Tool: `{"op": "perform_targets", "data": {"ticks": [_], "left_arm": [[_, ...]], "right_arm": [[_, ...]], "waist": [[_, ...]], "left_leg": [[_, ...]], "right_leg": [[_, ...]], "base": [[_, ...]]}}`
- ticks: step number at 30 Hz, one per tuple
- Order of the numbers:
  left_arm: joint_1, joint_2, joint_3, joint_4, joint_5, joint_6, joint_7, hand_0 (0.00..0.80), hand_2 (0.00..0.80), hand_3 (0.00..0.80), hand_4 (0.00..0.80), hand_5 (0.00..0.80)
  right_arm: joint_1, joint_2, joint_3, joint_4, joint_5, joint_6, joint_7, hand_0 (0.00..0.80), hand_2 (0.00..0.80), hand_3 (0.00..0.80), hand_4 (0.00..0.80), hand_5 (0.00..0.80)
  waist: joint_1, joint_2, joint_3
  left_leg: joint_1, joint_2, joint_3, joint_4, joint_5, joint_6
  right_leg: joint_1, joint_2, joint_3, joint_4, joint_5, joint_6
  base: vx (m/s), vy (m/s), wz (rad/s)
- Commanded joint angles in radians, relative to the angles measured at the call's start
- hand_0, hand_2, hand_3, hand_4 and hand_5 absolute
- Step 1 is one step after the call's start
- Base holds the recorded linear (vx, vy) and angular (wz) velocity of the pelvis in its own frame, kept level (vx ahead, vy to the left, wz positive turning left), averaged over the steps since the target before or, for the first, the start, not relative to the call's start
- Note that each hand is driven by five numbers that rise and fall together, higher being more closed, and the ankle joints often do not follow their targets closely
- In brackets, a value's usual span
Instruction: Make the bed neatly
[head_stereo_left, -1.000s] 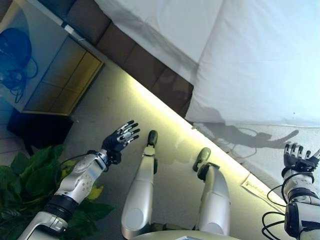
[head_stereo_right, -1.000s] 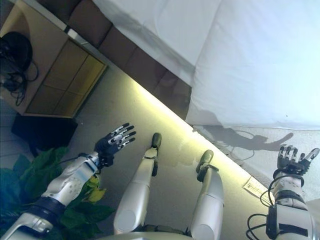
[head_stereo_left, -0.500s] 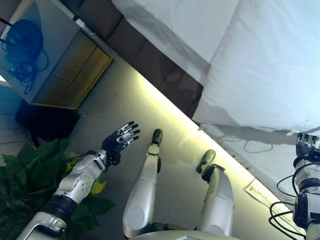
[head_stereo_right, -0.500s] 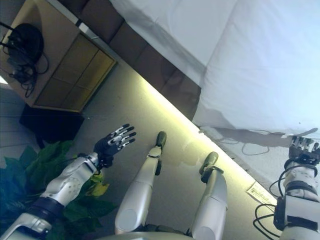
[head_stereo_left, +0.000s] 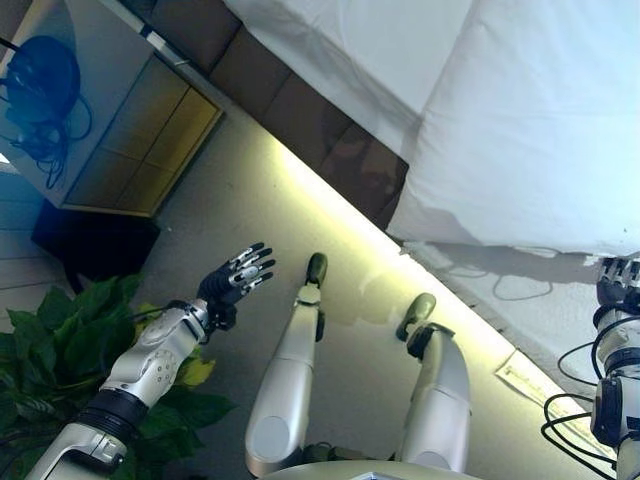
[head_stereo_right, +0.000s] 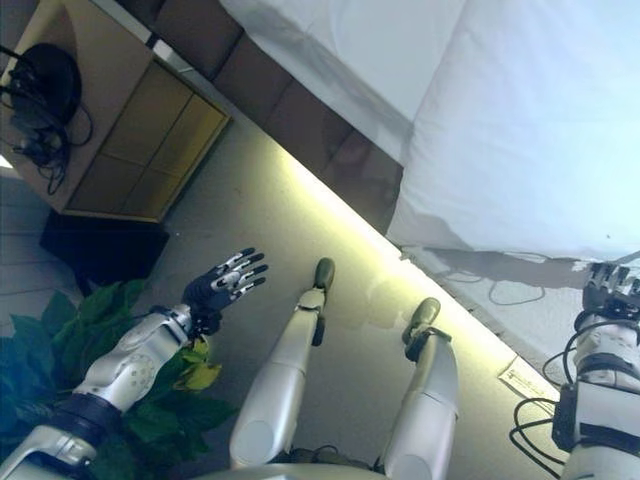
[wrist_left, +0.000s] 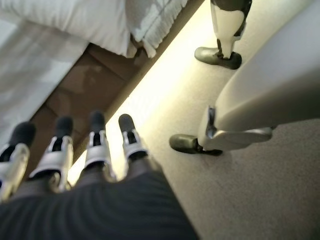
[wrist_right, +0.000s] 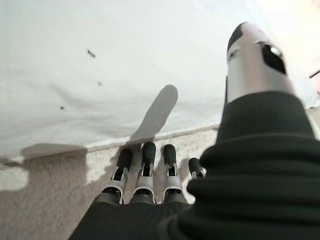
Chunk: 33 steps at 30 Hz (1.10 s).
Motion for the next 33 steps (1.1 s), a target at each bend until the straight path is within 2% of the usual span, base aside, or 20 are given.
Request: {"op": "perform_targets", "data": {"ticks": [1,8,9,10,11,12,13,14,15,20,21,22,26,29,33], "left_arm": [[0.018,0.005,0.005,-0.016,-0.03,-0.025,-0.006,0.0,0.0,0.0,0.0,0.0],[0.025,0.007,0.019,-0.007,-0.022,-0.01,-0.018,0.0,0.0,0.0,0.0,0.0],[0.028,0.007,0.022,-0.008,-0.021,-0.012,-0.024,0.0,0.0,0.0,0.0,0.0],[0.033,0.006,0.021,-0.01,-0.022,-0.015,-0.03,0.0,0.0,0.0,0.0,0.0],[0.036,0.005,0.019,-0.018,-0.024,-0.016,-0.032,0.0,0.0,0.0,0.0,0.0],[0.039,0.006,0.018,-0.022,-0.026,-0.016,-0.034,0.0,0.0,0.0,0.0,0.0],[0.041,0.007,0.014,-0.024,-0.028,-0.018,-0.036,0.0,0.0,0.0,0.0,0.0],[0.044,0.007,0.01,-0.026,-0.029,-0.019,-0.04,0.0,0.0,0.0,0.0,0.0],[0.045,0.009,0.008,-0.027,-0.03,-0.016,-0.04,0.0,0.0,0.0,0.0,0.0],[0.044,0.023,0.013,-0.013,-0.039,-0.013,-0.048,0.0,0.0,0.0,0.0,0.0],[0.04,0.028,0.013,-0.016,-0.043,-0.01,-0.043,0.0,0.0,0.0,0.0,0.0],[0.038,0.031,0.013,-0.016,-0.044,-0.009,-0.041,0.0,0.0,0.0,0.0,0.0],[0.035,0.022,0.009,-0.014,-0.044,-0.019,-0.035,0.0,0.0,0.0,0.0,0.0],[0.044,0.013,0.012,-0.026,-0.048,-0.026,-0.025,0.0,0.0,0.0,0.0,0.0],[0.059,-0.001,0.041,-0.045,-0.064,-0.011,0.011,0.0,0.0,0.0,0.0,0.0]], "right_arm": [[-0.004,-0.099,-0.008,0.023,-0.008,0.002,-0.008,0.0,0.0,0.0,0.0,0.0],[-0.141,-0.172,0.03,0.011,-0.098,-0.014,-0.047,0.0,0.0,0.0,0.0,0.0],[-0.153,-0.179,0.036,0.008,-0.106,-0.015,-0.05,0.094,0.094,0.094,0.094,0.094],[-0.166,-0.187,0.041,0.003,-0.119,-0.017,-0.053,0.248,0.248,0.248,0.248,0.248],[-0.175,-0.192,0.048,-0.002,-0.136,-0.017,-0.049,0.464,0.464,0.464,0.464,0.464],[-0.181,-0.196,0.051,-0.007,-0.146,-0.016,-0.052,0.502,0.502,0.502,0.502,0.502],[-0.192,-0.2,0.057,-0.012,-0.156,-0.016,-0.057,0.596,0.596,0.596,0.596,0.596],[-0.203,-0.206,0.062,-0.017,-0.164,-0.012,-0.057,0.8,0.8,0.8,0.8,0.8],[-0.211,-0.21,0.064,-0.02,-0.172,-0.008,-0.061,0.8,0.8,0.8,0.8,0.8],[-0.222,-0.219,0.061,-0.021,-0.181,0.004,-0.063,0.8,0.8,0.8,0.8,0.8],[-0.222,-0.217,0.061,-0.022,-0.177,0.005,-0.066,0.8,0.8,0.8,0.8,0.8],[-0.221,-0.215,0.06,-0.022,-0.174,0.005,-0.066,0.8,0.8,0.8,0.8,0.8],[-0.218,-0.204,0.062,-0.022,-0.148,0.01,-0.075,0.8,0.8,0.8,0.8,0.8],[-0.184,-0.175,0.056,-0.028,-0.143,0.003,-0.05,0.8,0.8,0.8,0.8,0.8],[-0.096,-0.095,0.049,-0.093,-0.228,-0.039,-0.003,0.8,0.8,0.8,0.8,0.8]], "waist": [[0.002,0.018,-0.011],[0.019,0.04,-0.014],[0.02,0.044,-0.014],[0.022,0.048,-0.016],[0.023,0.051,-0.016],[0.023,0.053,-0.017],[0.025,0.053,-0.017],[0.027,0.054,-0.018],[0.028,0.053,-0.026],[0.032,0.046,-0.029],[0.032,0.044,-0.029],[0.031,0.043,-0.022],[0.027,0.044,-0.017],[0.024,0.046,-0.018],[0.023,0.039,-0.033]], "left_leg": [[-0.031,0.038,-0.008,0.097,-0.047,0.009],[-0.03,0.025,-0.011,0.075,-0.031,0.012],[-0.029,0.024,-0.011,0.071,-0.028,0.013],[-0.027,0.023,-0.01,0.064,-0.025,0.013],[-0.025,0.021,-0.008,0.058,-0.021,0.013],[-0.023,0.021,-0.006,0.055,-0.02,0.014],[-0.021,0.022,-0.004,0.051,-0.018,0.014],[-0.017,0.023,-0.002,0.05,-0.02,0.015],[-0.006,0.027,-0.004,0.05,-0.042,0.014],[-0.009,0.031,-0.006,0.066,-0.049,0.013],[-0.012,0.032,-0.006,0.068,-0.048,0.014],[-0.023,0.029,-0.004,0.067,-0.023,0.016],[-0.024,0.028,0.0,0.068,-0.02,0.016],[-0.004,0.03,0.007,0.062,-0.022,0.017],[0.034,0.029,0.013,0.06,-0.029,0.022]], "right_leg": [[-0.015,-0.05,0.053,-0.194,0.258,0.115],[-0.024,-0.058,0.057,-0.175,0.248,0.114],[-0.024,-0.06,0.056,-0.174,0.247,0.114],[-0.023,-0.061,0.055,-0.175,0.246,0.114],[-0.023,-0.063,0.054,-0.177,0.245,0.113],[-0.021,-0.064,0.052,-0.178,0.245,0.113],[-0.018,-0.066,0.049,-0.179,0.245,0.113],[-0.015,-0.067,0.047,-0.176,0.24,0.112],[-0.005,-0.065,0.05,-0.168,0.216,0.123],[-0.006,-0.07,0.046,-0.14,0.206,0.123],[-0.007,-0.07,0.045,-0.137,0.205,0.124],[-0.016,-0.074,0.038,-0.143,0.23,0.112],[-0.018,-0.074,0.039,-0.143,0.235,0.113],[0.002,-0.072,0.034,-0.152,0.234,0.111],[0.044,-0.071,0.023,-0.159,0.231,0.11]], "base": [[0.047,-0.074,0.0],[0.064,-0.04,0.03],[0.06,0.005,0.06],[0.058,0.016,0.04],[0.056,0.017,0.04],[0.052,0.013,0.06],[0.051,0.007,0.06],[0.148,-0.01,0.05],[0.151,-0.013,0.04],[0.067,-0.014,0.07],[-0.067,-0.001,0.14],[-0.075,0.005,0.12],[-0.025,0.029,0.05],[0.013,0.042,0.0],[0.026,0.038,0.01]]}}
